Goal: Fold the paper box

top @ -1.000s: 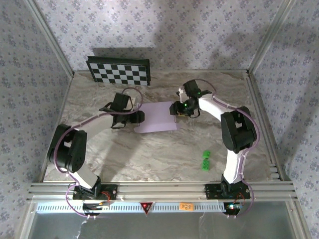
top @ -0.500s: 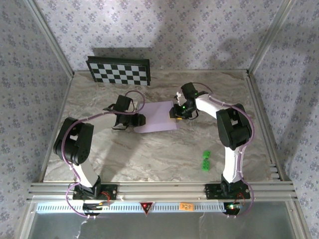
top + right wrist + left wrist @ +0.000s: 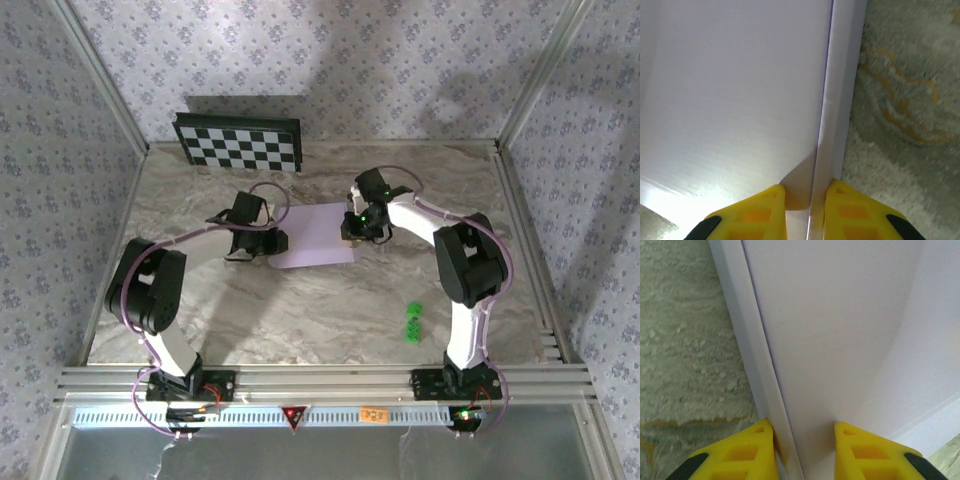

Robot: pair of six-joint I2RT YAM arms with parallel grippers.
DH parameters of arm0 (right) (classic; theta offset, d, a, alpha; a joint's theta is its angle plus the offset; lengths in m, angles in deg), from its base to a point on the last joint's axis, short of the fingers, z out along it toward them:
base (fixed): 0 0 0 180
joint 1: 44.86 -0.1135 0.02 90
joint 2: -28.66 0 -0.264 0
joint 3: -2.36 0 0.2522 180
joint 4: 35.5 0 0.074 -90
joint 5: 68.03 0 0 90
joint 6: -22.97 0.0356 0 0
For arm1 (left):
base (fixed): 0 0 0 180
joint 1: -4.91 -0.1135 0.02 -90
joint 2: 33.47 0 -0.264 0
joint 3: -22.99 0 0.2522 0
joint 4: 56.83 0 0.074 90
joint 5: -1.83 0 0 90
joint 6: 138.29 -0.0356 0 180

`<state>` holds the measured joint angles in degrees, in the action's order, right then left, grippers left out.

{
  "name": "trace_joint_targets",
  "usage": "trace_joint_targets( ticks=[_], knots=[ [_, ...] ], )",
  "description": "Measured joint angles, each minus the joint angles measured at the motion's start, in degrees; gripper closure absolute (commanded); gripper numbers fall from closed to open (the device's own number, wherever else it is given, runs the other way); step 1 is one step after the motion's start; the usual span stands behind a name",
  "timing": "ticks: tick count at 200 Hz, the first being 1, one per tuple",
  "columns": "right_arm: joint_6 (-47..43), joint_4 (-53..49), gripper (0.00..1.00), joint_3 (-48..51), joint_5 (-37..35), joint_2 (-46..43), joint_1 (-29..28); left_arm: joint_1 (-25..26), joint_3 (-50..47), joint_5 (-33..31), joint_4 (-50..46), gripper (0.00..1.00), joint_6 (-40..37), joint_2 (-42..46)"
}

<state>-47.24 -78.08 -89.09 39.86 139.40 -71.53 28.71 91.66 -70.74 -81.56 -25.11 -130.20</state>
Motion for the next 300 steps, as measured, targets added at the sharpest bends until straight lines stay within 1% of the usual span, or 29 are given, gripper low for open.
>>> trace_joint_targets(
  ticks=[34, 73, 93, 108, 122, 140, 166, 171, 178, 183, 185, 186, 187, 189, 192, 231, 241, 253, 274, 300],
  knots=[
    [2.32, -0.2, 0.87, 5.88, -2.43, -5.35, -4.44, 1.66, -6.6, -1.33, -2.99, 0.78, 0.98, 7.65],
    [5.68, -0.9, 0.86, 14.29, -4.81, -12.7, -9.55, 5.18, -12.37, -1.57, -7.41, 0.78, 2.67, 15.1],
    [7.85, -0.94, 0.82, 17.66, -5.38, -15.58, -11.56, 6.64, -15.04, -1.25, -8.5, 0.77, 3.98, 18.36],
    [9.01, -0.87, 0.68, 18.88, -5.27, -16.52, -12.57, 7.48, -16.76, -0.92, -9.14, 0.72, 5.01, 20.39],
    [9.38, -0.68, 0.58, 19.1, -5.27, -16.61, -13.18, 7.91, -17.46, -0.85, -10.08, 0.62, 5.73, 21.59],
    [9.79, -0.09, 0.46, 19.34, -4.98, -16.61, -13.55, 8.13, -17.64, -0.9, -10.86, 0.54, 5.33, 22.47],
    [9.64, 1.31, 0.28, 19.37, -4.85, -17.38, -12.79, 5.97, -17.44, -0.13, -10.93, 0.51, 4.92, 24.55],
    [9.27, 1.46, 0.21, 19.37, -4.85, -17.77, -12.39, 5.03, -17.18, -0.02, -10.95, 0.51, 4.76, 25.0],
    [9.2, 1.84, 0.16, 19.37, -4.83, -18.51, -11.61, 3.93, -16.79, 0.04, -10.95, 0.51, 4.48, 25.29],
    [9.03, 2.1, 0.1, 19.37, -4.83, -19.02, -10.99, 3.1, -16.28, 0.15, -10.95, 0.5, 4.17, 25.35],
    [8.96, 2.25, 0.1, 19.37, -4.85, -19.26, -10.75, 2.8, -16.06, 0.2, -10.93, 0.5, 4.11, 25.35],
    [9.05, 2.32, 0.07, 19.37, -4.85, -19.34, -10.67, 2.71, -15.98, 0.22, -10.93, 0.5, 4.07, 25.35],
    [9.31, 2.36, 0.07, 19.37, -4.83, -19.47, -10.47, 2.6, -15.91, 0.22, -10.93, 0.5, 4.02, 25.35],
    [9.14, 2.45, 0.03, 19.37, -4.79, -19.58, -10.27, 2.27, -15.69, 0.22, -10.91, 0.5, 3.82, 25.35],
    [8.83, 2.71, 0.01, 19.34, -4.83, -19.93, -9.86, 1.79, -15.32, 0.35, -10.88, 0.5, 3.76, 25.35],
    [8.48, 6.86, 0.01, 19.71, -3.04, -21.62, -4.85, -1.75, -10.73, 2.58, -9.44, 0.5, 1.31, 22.21],
    [8.39, 7.82, 0.08, 19.71, -2.16, -21.55, -3.82, -2.47, -10.32, 3.19, -8.76, 0.5, 0.83, 20.81],
    [8.46, 8.48, 0.14, 19.45, -1.2, -21.03, -2.67, -3.26, -10.01, 4.11, -8.2, 0.5, 0.39, 18.93],
    [7.72, 8.28, 0.26, 16.92, 0.28, -17.25, -1.73, -4.13, -9.7, 5.18, -7.1, 0.5, -0.17, 15.32],
    [7.23, 8.07, 0.35, 13.18, 1.88, -11.26, -1.68, -4.46, -8.63, 6.21, -6.1, 0.5, -0.68, 11.54]
  ],
)
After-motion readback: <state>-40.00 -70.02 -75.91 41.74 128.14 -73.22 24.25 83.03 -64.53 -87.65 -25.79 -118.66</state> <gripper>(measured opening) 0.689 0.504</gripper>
